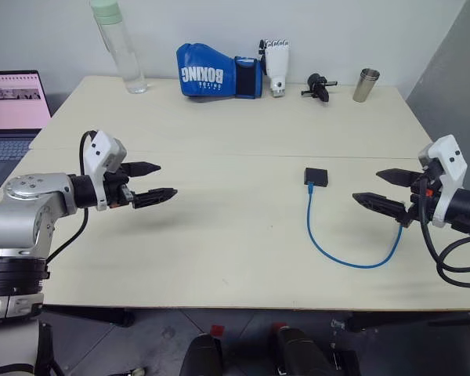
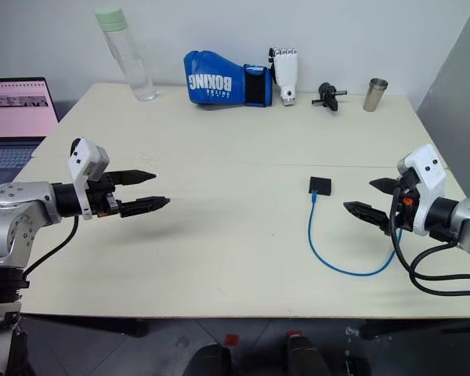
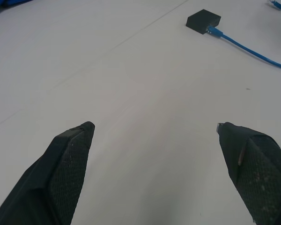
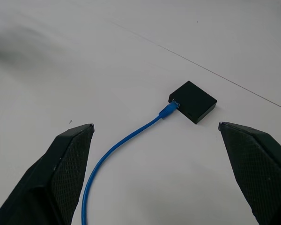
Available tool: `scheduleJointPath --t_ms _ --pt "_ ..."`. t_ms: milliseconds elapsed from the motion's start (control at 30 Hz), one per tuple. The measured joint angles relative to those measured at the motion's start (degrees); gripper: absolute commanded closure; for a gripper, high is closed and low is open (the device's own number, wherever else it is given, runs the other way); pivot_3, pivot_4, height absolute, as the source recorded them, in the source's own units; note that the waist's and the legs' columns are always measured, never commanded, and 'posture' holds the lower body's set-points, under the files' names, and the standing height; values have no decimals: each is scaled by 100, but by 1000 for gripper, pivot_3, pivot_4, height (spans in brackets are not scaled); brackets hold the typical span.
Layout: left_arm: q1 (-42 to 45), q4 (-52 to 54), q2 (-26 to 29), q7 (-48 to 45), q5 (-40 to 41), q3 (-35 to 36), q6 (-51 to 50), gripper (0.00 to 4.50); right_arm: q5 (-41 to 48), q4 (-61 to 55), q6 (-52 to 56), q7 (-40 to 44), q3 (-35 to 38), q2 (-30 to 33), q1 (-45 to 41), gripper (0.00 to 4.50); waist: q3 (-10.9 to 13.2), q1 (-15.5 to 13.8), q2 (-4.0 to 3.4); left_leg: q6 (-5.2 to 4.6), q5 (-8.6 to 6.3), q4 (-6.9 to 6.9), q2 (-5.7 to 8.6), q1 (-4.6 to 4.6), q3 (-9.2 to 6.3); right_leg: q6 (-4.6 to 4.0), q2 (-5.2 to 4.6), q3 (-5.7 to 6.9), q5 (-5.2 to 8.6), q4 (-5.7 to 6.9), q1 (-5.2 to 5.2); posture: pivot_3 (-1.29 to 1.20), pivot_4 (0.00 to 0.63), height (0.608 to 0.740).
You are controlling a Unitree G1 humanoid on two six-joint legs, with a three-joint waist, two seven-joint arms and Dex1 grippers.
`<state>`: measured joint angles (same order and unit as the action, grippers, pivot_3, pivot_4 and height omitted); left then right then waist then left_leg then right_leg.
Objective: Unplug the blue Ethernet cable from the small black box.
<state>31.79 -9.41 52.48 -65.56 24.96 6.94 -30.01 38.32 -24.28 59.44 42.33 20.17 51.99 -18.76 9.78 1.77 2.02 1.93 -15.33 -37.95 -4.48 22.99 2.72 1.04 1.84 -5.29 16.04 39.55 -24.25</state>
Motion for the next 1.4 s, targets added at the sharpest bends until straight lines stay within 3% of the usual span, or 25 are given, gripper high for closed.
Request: scheduleJointPath --t_ms 733,900,1167,1400 --pt "203 -29 -139 -4 -31 -62 24 20 291 -37 305 -698 4 -199 32 0 0 -1 0 0 0 -3 0 -1 1 0 0 -2 0 9 0 0 150 740" --pt "226 255 -397 -34 -33 -268 112 20 241 -140 791 -1726 -129 -951 -317 0 -2 -1 2 1 1 -4 0 -2 2 -1 0 -5 0 17 -1 0 150 740" --pt "316 655 -966 -286 -170 -946 567 20 -206 -277 1490 -3624 -1016 -3179 -860 0 -4 6 -1 3 2 -6 1 -1 9 -3 1 -13 0 37 -14 0 150 740" --pt "302 667 -1155 -287 -526 -1260 1043 20 -1204 464 938 -4389 -1476 -3734 -1020 0 -5 6 -1 2 2 -7 1 -2 14 -3 0 -15 0 36 -14 0 150 740"
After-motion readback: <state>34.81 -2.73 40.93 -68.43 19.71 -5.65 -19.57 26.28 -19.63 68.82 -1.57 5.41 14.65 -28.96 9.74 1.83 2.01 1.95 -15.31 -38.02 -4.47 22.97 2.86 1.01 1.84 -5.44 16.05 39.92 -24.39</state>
